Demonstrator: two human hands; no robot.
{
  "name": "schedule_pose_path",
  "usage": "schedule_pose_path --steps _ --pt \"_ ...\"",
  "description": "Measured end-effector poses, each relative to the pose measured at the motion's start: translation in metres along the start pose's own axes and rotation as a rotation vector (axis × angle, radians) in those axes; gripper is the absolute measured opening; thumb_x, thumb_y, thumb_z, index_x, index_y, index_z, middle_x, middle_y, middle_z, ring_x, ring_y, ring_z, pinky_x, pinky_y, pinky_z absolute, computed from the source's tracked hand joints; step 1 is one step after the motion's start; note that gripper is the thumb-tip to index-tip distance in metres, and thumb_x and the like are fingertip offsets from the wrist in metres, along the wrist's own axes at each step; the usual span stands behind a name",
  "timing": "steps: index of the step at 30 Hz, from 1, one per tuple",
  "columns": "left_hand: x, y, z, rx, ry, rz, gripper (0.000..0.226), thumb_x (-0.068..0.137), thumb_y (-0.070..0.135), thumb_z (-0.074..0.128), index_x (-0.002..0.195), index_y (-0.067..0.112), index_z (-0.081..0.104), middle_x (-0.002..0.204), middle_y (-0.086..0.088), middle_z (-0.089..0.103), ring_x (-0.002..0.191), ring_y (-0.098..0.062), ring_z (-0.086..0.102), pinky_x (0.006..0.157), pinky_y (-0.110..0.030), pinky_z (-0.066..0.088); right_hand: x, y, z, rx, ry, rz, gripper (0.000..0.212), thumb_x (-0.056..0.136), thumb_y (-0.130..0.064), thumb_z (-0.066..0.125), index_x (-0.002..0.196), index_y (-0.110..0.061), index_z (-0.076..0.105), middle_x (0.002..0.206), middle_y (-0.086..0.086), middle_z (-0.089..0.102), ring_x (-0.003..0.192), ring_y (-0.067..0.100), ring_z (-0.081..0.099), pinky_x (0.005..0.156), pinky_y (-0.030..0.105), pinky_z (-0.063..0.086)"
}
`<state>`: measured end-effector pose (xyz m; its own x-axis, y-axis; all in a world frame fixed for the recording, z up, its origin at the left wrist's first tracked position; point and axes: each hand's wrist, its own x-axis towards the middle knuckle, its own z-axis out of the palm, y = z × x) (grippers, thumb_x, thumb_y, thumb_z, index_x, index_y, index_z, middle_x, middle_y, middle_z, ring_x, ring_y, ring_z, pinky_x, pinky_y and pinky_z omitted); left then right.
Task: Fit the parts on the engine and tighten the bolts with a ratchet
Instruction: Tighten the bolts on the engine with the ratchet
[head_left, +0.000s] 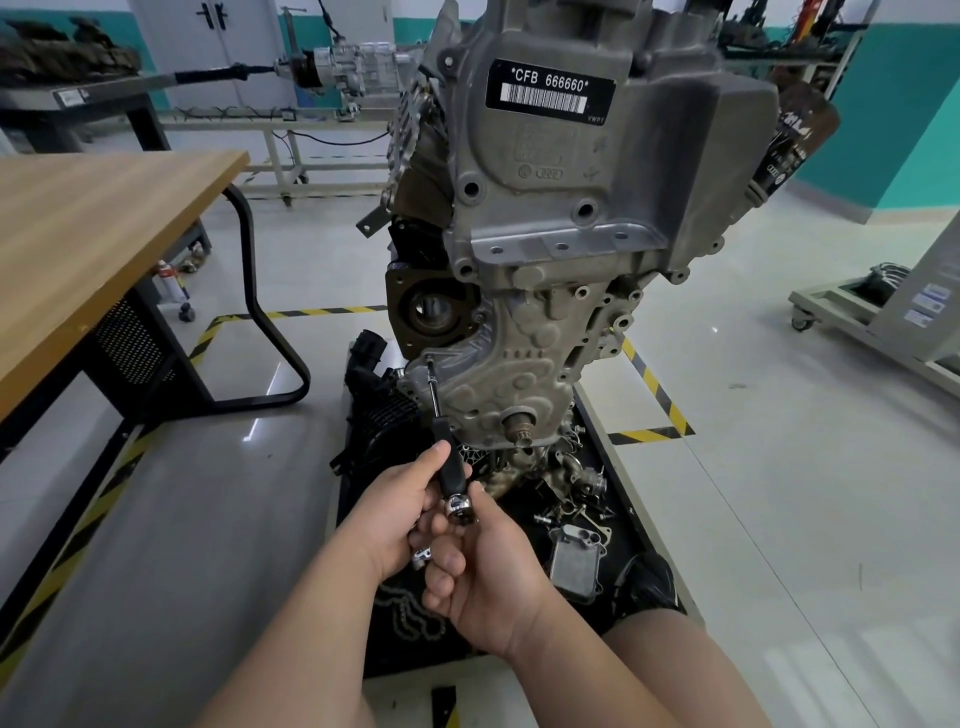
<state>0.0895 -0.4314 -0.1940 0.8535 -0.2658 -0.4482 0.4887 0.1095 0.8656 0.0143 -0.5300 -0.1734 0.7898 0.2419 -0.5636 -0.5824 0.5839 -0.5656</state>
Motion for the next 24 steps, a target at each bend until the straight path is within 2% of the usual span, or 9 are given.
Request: schedule_pose_path --steps 4,7,11,14,15,17,19,22,24 --pt "0.001 -0.002 -0.001 0.003 -0.011 0.034 0.047 0.066 0.059 0.066 0.079 0.014 0.075 0.043 0.003 0.049 0.033 -0.007 0.04 0.032 -0.014 0.023 0.002 0.001 0.0 -0.042 0.029 -0.048 0.06 0.099 -0.059 0.032 0.067 -0.013 0.054 0.046 0.0 0.041 0.039 0.016 0.038 0.045 0.024 0.034" --pt "0.003 -0.004 -0.001 0.028 -0.019 0.059 0.054 0.052 0.065 0.07 0.073 0.016 0.076 0.047 0.0 0.047 0.037 -0.01 0.039 0.034 -0.016 0.021 0.005 0.003 -0.003 -0.187 0.109 -0.147 0.056 0.101 -0.053 0.035 0.075 -0.008 0.058 0.048 0.003 0.05 0.039 0.018 0.042 0.045 0.024 0.037" --pt "0.006 -0.005 -0.001 0.046 -0.022 0.062 0.053 0.062 0.064 0.068 0.08 0.015 0.075 0.049 0.001 0.035 0.041 -0.012 0.032 0.038 -0.019 0.02 0.005 0.004 -0.008 -0.501 0.261 -0.322 0.056 0.101 -0.048 0.035 0.07 -0.012 0.063 0.047 0.002 0.057 0.038 0.017 0.05 0.042 0.023 0.044" --pt "0.008 -0.007 -0.003 0.058 0.003 0.048 0.054 0.081 0.057 0.064 0.093 0.004 0.067 0.05 0.003 0.032 0.04 -0.01 0.03 0.038 -0.02 0.022 0.006 0.002 -0.014 -0.817 0.384 -0.481 0.053 0.097 -0.054 0.039 0.063 -0.017 0.057 0.048 -0.002 0.055 0.045 0.014 0.053 0.054 0.033 0.05" --pt "0.008 -0.007 -0.003 0.069 0.006 0.048 0.053 0.081 0.057 0.064 0.09 0.004 0.064 0.051 0.002 0.033 0.04 -0.01 0.031 0.038 -0.02 0.022 0.007 0.0 -0.016 -0.953 0.42 -0.523 0.051 0.095 -0.057 0.04 0.064 -0.019 0.054 0.052 -0.003 0.055 0.051 0.015 0.053 0.058 0.037 0.048" --pt "0.007 -0.006 -0.002 0.086 0.019 0.055 0.049 0.073 0.058 0.068 0.068 0.011 0.057 0.05 0.001 0.034 0.04 -0.01 0.032 0.038 -0.02 0.023 0.008 -0.003 -0.02 -1.231 0.484 -0.573 0.051 0.092 -0.064 0.037 0.072 -0.019 0.051 0.066 -0.003 0.059 0.064 0.019 0.057 0.061 0.034 0.045" --pt "0.006 -0.006 -0.001 0.083 0.04 0.058 0.048 0.076 0.056 0.068 0.05 0.021 0.048 0.049 0.001 0.036 0.039 -0.01 0.033 0.038 -0.02 0.022 0.009 -0.005 -0.022 -1.394 0.538 -0.606 0.053 0.091 -0.068 0.035 0.079 -0.019 0.053 0.076 -0.001 0.064 0.075 0.021 0.062 0.062 0.032 0.043" --pt "0.007 -0.007 -0.003 0.087 0.048 0.051 0.051 0.078 0.055 0.067 0.043 0.023 0.047 0.048 0.001 0.037 0.038 -0.01 0.034 0.038 -0.02 0.022 0.012 -0.006 -0.024 -1.481 0.563 -0.624 0.057 0.09 -0.07 0.032 0.081 -0.019 0.055 0.077 -0.001 0.065 0.075 0.021 0.062 0.062 0.032 0.043" --pt "0.006 -0.008 -0.003 0.096 0.049 0.046 0.051 0.071 0.06 0.069 0.041 0.024 0.048 0.047 0.003 0.037 0.038 -0.009 0.034 0.037 -0.02 0.023 0.014 -0.004 -0.024 -1.39 0.53 -0.596 0.055 0.091 -0.067 0.034 0.074 -0.018 0.052 0.073 -0.001 0.062 0.071 0.022 0.06 0.062 0.032 0.044"
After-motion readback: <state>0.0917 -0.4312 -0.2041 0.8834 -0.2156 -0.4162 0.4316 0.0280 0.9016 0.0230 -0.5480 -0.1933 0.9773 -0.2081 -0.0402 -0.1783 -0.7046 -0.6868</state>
